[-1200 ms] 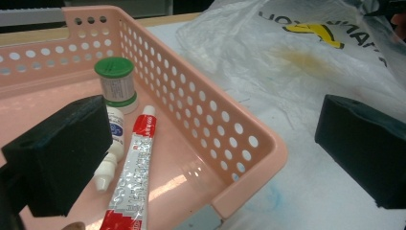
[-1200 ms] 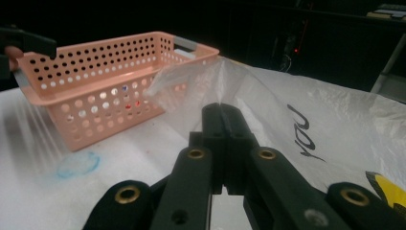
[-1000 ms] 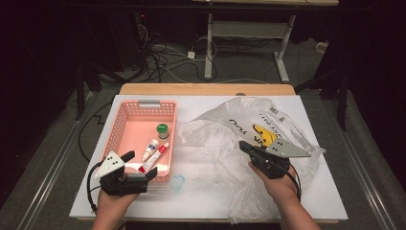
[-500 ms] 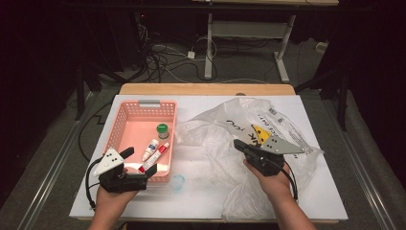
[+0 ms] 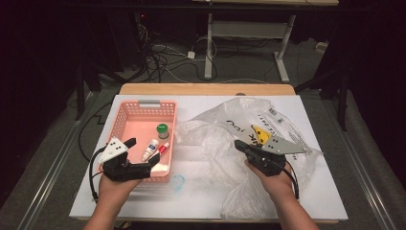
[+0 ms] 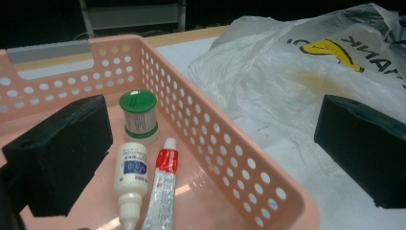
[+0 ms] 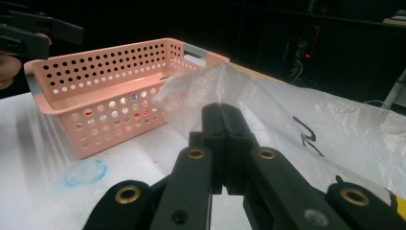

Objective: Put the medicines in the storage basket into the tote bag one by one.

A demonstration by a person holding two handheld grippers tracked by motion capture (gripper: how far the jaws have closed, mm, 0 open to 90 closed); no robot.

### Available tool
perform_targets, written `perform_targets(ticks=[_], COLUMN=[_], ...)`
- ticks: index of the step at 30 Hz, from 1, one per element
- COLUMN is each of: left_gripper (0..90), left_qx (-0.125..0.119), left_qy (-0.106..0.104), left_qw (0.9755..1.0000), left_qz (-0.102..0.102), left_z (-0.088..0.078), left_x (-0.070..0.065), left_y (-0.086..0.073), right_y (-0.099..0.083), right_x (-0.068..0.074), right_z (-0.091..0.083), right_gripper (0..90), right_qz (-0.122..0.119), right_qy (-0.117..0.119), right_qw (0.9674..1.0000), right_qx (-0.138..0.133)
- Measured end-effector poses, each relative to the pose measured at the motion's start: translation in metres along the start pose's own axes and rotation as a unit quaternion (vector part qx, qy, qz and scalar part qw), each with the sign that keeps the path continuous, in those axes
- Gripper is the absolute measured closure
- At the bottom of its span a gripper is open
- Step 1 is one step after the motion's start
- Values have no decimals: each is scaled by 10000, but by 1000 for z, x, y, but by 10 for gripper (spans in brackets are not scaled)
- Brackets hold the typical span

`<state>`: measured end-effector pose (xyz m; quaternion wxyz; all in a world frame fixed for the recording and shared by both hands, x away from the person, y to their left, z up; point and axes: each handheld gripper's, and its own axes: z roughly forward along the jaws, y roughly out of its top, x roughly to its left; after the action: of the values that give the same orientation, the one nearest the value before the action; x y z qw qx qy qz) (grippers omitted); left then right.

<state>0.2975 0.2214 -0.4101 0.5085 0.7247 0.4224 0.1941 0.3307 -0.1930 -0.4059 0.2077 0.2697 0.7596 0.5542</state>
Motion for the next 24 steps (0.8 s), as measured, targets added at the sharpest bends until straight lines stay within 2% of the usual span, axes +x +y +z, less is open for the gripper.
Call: perform_targets(ticks=[3, 7, 10, 16, 19, 24], left_gripper=[0, 0, 0, 0, 22, 58], left_qx=[-11, -39, 32, 189, 329, 759], left_qy=[-91, -83, -107, -66, -42, -3], left_qw=[10000, 10000, 9999, 9998, 9994, 9971], left_qz=[-9, 33, -13, -94, -47, -44], left_z=[5, 13, 22, 38, 44, 57], left_x=[2, 7, 13, 24, 28, 39], left_y=[9, 18, 22, 30, 34, 33], right_y=[0, 0, -1, 0, -1, -2], right_x=[-1, -2, -2, -1, -2, -4], right_z=[-1, -2, -3, -6, -5, -5], right_gripper=[900, 900, 900, 900, 900, 900], right_qz=[17, 34, 98, -24, 24, 18], right_qy=[-10, -6, 17, -45, -33, -15], right_qw=[10000, 10000, 9999, 10000, 10000, 10000], right_qx=[-3, -17, -56, -10, -2, 1])
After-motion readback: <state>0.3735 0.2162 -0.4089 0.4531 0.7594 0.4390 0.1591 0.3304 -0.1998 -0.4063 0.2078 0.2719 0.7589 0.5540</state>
